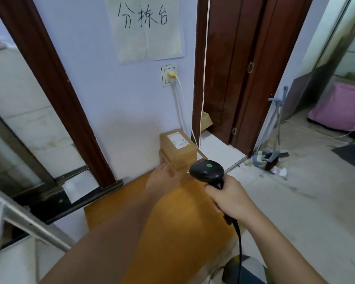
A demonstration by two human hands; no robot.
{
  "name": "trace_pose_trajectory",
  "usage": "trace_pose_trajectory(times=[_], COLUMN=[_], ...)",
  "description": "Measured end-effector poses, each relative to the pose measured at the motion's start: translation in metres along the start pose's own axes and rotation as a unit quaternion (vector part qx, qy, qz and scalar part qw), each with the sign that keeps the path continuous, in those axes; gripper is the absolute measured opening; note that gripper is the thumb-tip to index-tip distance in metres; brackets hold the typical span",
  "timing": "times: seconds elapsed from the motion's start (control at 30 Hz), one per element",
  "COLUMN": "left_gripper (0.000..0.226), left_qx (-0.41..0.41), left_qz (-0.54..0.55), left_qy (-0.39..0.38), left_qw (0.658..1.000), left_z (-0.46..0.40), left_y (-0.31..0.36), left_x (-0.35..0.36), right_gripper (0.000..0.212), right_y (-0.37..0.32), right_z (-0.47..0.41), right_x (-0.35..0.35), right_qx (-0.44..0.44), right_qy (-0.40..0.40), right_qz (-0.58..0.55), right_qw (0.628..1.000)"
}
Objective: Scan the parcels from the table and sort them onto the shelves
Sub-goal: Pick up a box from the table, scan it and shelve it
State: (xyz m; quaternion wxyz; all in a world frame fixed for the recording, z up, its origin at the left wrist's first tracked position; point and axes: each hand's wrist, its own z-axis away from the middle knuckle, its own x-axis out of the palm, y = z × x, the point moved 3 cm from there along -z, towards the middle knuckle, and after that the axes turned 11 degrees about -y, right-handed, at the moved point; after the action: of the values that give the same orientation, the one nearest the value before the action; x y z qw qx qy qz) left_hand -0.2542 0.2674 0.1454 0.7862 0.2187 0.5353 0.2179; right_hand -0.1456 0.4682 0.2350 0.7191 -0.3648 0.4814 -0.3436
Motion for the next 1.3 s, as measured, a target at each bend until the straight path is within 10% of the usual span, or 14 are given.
trace_pose_trajectory(times=[0.27,0.6,0.9,1.3], left_gripper=[0.039,0.072,0.123,0.131], left_qx=[-0.025,-0.110,-0.192,-0.166], left_qz=[0.053,0.205,0.488,0.412], left_qy=[0.015,0.015,0.012,0.031], left_qw=[0.998,0.972,0.851,0.895], left_z=[-0.084,-0.181,-0.244,-0.240], left_y=[0.000,-0.017,-0.012,-0.023], left_x=[-0.012,0.010,0.034,0.060], right_gripper=[0.018,0.013,0.019,0.024], right_y=[0.012,0.033,0.063,0.075], right_z=[-0.087,-0.168,-0.224,-0.242], right_x=[-0.014,-0.033,-0.049,-0.044], right_qx=[0.028,0.048,0.056,0.058], right_qy=[-0.013,-0.029,-0.058,-0.091], right_qz=[-0.013,-0.017,-0.001,-0.004], right_qw=[0.999,0.998,0.997,0.994])
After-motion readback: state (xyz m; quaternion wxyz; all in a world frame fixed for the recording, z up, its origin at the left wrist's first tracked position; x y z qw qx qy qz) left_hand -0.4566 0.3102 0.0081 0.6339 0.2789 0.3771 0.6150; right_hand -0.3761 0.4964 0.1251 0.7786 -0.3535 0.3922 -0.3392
